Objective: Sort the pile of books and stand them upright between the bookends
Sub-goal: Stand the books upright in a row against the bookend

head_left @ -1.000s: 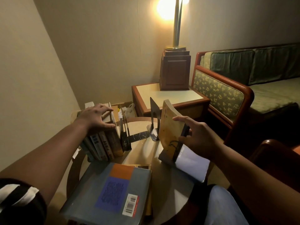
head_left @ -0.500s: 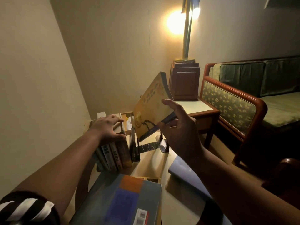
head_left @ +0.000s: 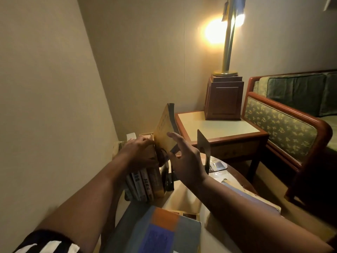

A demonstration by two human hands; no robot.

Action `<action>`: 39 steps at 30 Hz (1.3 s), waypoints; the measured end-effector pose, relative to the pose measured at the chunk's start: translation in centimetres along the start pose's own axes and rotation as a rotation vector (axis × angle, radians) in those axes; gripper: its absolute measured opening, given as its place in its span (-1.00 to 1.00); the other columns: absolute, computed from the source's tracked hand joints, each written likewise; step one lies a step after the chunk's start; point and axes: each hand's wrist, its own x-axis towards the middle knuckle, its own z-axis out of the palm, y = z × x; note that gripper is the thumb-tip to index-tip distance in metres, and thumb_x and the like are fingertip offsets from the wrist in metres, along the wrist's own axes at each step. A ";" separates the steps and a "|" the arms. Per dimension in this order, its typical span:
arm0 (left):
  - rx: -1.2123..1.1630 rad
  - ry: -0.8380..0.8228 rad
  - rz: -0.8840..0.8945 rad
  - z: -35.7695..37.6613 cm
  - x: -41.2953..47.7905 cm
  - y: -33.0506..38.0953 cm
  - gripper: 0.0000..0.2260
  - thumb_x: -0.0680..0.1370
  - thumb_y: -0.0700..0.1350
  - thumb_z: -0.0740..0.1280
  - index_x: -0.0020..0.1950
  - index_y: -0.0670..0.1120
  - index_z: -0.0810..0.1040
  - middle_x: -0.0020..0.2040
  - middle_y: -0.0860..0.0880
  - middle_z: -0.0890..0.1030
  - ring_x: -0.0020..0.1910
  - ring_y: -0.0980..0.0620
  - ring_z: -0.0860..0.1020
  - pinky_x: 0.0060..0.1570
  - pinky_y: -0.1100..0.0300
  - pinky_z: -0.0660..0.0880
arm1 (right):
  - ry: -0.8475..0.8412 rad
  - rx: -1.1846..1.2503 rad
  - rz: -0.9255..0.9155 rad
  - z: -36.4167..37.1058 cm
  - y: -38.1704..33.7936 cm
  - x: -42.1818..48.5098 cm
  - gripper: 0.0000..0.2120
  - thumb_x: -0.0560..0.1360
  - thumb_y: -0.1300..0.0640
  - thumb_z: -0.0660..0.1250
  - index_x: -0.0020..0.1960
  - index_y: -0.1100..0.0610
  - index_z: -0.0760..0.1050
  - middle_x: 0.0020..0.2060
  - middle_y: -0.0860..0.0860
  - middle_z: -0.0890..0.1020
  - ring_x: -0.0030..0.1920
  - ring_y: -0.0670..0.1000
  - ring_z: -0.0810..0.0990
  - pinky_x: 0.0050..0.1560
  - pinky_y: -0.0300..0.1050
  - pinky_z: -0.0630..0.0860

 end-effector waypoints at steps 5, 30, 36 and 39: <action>-0.040 0.001 -0.031 -0.2 0.2 -0.3 -0.24 0.18 0.47 0.32 0.35 0.28 0.36 0.30 0.07 0.47 0.23 -0.04 0.46 0.17 -0.07 0.48 | -0.163 0.063 0.033 2.4 1.6 0.0 -0.47 0.47 0.36 0.42 0.40 0.11 0.42 0.09 0.10 0.65 0.01 -0.05 0.64 -0.05 -0.45 0.54; 0.032 -0.010 0.022 -0.2 0.2 -0.2 -0.29 0.37 0.35 0.42 0.46 0.19 0.34 0.48 0.02 0.33 0.44 -0.13 0.33 0.38 -0.15 0.32 | -0.297 0.080 0.378 6.8 1.2 -7.4 -0.45 0.55 -0.09 0.14 0.49 0.10 0.30 0.27 0.04 0.53 0.27 -0.11 0.51 0.19 -0.21 0.53; 0.043 -0.009 0.029 -0.3 0.1 0.0 -0.31 0.37 0.35 0.42 0.45 0.20 0.34 0.47 0.03 0.34 0.41 -0.11 0.35 0.35 -0.11 0.33 | -0.334 0.196 0.593 6.7 1.8 -9.1 -0.27 0.49 0.12 0.43 0.54 0.10 0.13 0.28 0.05 0.49 0.28 0.00 0.51 0.04 -0.49 0.40; 0.065 -0.013 0.025 -0.3 0.0 0.2 -0.31 0.38 0.34 0.42 0.46 0.20 0.34 0.47 0.05 0.33 0.42 -0.10 0.34 0.35 -0.11 0.30 | -0.397 0.203 0.652 7.7 2.7 -8.9 -0.19 0.47 0.19 0.47 0.56 0.10 0.06 0.29 0.06 0.52 0.30 0.04 0.52 0.21 -0.27 0.46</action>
